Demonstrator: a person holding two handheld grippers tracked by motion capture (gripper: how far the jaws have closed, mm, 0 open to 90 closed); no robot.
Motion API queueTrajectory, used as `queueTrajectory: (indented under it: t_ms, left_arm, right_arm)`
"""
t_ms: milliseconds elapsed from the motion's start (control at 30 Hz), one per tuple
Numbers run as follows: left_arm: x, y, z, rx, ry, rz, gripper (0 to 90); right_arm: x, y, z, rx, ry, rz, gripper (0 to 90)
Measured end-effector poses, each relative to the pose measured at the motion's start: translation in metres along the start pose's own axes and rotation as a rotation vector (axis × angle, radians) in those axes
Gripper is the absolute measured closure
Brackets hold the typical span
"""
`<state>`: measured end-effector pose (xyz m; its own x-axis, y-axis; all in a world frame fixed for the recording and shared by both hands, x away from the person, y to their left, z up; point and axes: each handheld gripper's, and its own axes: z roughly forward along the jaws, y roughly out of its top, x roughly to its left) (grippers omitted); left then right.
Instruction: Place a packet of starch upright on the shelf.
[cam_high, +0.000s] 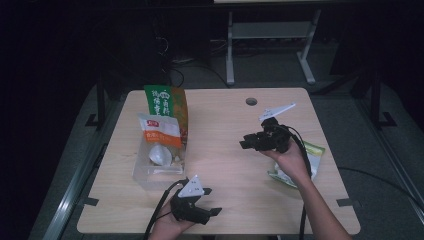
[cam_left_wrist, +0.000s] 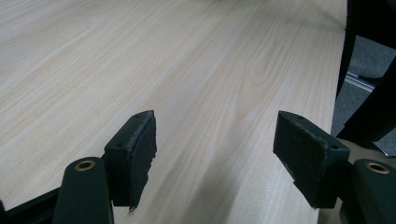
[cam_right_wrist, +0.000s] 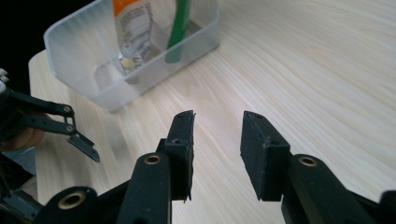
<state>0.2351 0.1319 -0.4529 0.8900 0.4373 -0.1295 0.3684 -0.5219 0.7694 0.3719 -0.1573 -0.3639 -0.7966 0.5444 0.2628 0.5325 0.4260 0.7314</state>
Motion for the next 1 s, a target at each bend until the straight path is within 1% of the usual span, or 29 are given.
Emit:
queueTrajectory:
  t_ms: [33,167,233,300,333,533,633,700,800,833,967,1000]
  left_arm:
    - [0.0,0.0,0.0,-0.004,-0.001,-0.001,29.8]
    - [0.0,0.0,0.0,-0.003,0.0,-0.003,29.8]
    - [0.0,0.0,0.0,0.0,0.0,-0.003,29.7]
    - [0.0,0.0,0.0,0.0,0.0,-0.002,29.8]
    - [0.0,0.0,0.0,-0.008,-0.001,-0.011,29.8]
    - [0.001,0.0,0.0,0.004,0.0,-0.001,29.8]
    - [0.001,0.001,0.0,0.0,-0.001,-0.004,29.8]
    - [0.001,0.001,0.0,0.0,-0.001,-0.004,29.8]
    - [0.002,0.001,0.001,-0.001,-0.001,-0.004,29.8]
    - [0.002,0.001,0.001,-0.006,-0.002,-0.012,29.8]
    - [0.002,0.001,0.002,-0.007,-0.004,-0.014,29.8]
    - [0.002,0.001,0.002,-0.006,-0.004,-0.014,29.8]
  right_arm:
    - [-0.003,-0.005,-0.004,-0.001,-0.009,0.01,63.7]
    - [-0.006,-0.012,-0.008,0.0,-0.022,0.02,63.0]
    - [-0.009,-0.015,-0.011,0.014,-0.029,0.03,61.5]
    - [-0.011,-0.018,-0.016,-0.001,-0.032,0.035,61.1]
    - [-0.011,-0.018,-0.016,-0.001,-0.032,0.035,61.1]
    - [-0.015,-0.026,-0.021,0.0,-0.048,0.051,59.2]
    - [-0.018,-0.032,-0.024,0.005,-0.056,0.065,58.2]
    - [-0.019,-0.033,-0.024,0.002,-0.059,0.065,57.9]
    - [-0.021,-0.038,-0.028,0.002,-0.067,0.075,57.3]
    - [-0.022,-0.04,-0.031,0.002,-0.073,0.083,56.9]
    - [-0.025,-0.044,-0.035,-0.002,-0.085,0.088,55.7]
    - [-0.028,-0.048,-0.039,-0.005,-0.092,0.099,54.6]
